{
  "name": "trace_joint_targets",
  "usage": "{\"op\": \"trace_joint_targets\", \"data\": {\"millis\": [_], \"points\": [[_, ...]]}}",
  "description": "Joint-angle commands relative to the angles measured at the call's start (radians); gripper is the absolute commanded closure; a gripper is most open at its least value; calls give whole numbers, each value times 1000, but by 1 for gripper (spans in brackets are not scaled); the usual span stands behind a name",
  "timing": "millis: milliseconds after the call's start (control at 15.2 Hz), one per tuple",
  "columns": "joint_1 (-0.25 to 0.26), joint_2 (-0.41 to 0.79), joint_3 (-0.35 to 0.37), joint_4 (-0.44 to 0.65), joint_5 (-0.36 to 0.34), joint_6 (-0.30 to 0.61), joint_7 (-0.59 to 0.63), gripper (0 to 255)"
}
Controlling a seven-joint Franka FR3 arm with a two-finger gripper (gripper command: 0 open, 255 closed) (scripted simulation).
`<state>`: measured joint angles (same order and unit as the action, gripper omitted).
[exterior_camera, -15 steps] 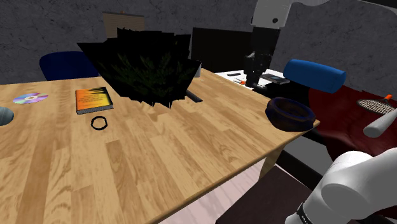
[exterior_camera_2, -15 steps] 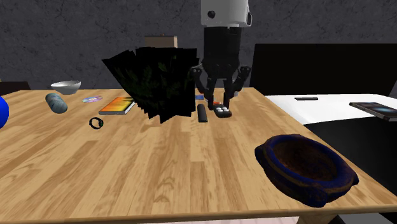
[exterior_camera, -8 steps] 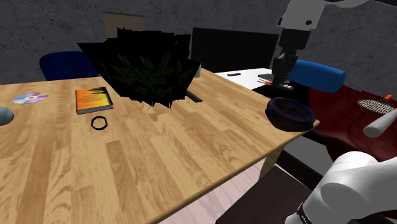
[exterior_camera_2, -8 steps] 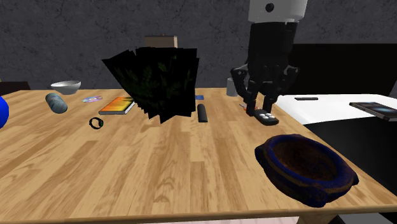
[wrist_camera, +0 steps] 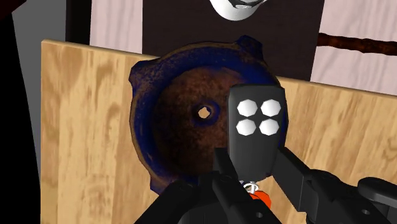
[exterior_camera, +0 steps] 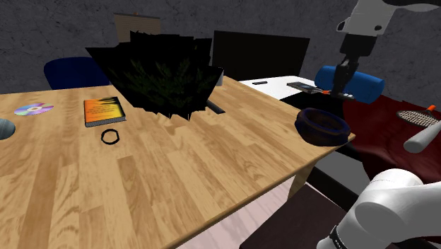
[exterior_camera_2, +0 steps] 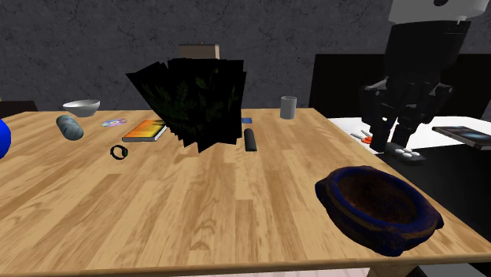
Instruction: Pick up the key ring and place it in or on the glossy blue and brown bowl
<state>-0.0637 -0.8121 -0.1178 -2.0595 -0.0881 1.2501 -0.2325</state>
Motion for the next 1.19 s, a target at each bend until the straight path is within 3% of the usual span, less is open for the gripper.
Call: {"op": "trace_joint_targets", "data": {"millis": [0, 1122], "points": [[-5, -26, -20, -22, -18, -3, -23, 255], [-15, -132, -32, -292, -33, 161, -15, 255]]}}
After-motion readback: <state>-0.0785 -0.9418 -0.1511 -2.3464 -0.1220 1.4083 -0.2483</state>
